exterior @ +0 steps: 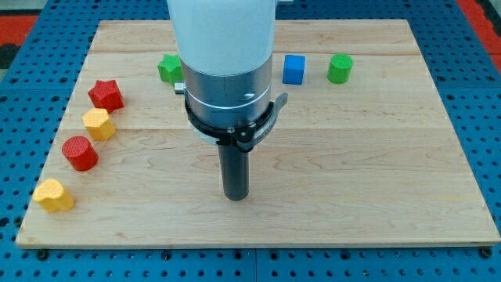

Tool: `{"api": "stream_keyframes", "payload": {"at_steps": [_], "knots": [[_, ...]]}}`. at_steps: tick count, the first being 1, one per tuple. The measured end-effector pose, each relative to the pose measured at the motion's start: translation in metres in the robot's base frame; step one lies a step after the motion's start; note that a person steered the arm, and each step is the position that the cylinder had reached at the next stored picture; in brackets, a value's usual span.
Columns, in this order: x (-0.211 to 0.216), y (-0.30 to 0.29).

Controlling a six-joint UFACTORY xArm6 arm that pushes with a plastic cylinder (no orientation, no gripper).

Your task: Move your arm upwards

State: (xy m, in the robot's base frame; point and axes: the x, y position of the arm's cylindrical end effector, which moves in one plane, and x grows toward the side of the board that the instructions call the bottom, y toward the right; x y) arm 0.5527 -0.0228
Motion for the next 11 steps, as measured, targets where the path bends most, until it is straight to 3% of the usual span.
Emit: {"api": "stream_keyframes", "payload": {"at_steps": [3,8,9,11], "knots": [[0.007,0.018],[-0.041,0.015],[-0.051,0.062],[-0.04,0.064]]}}
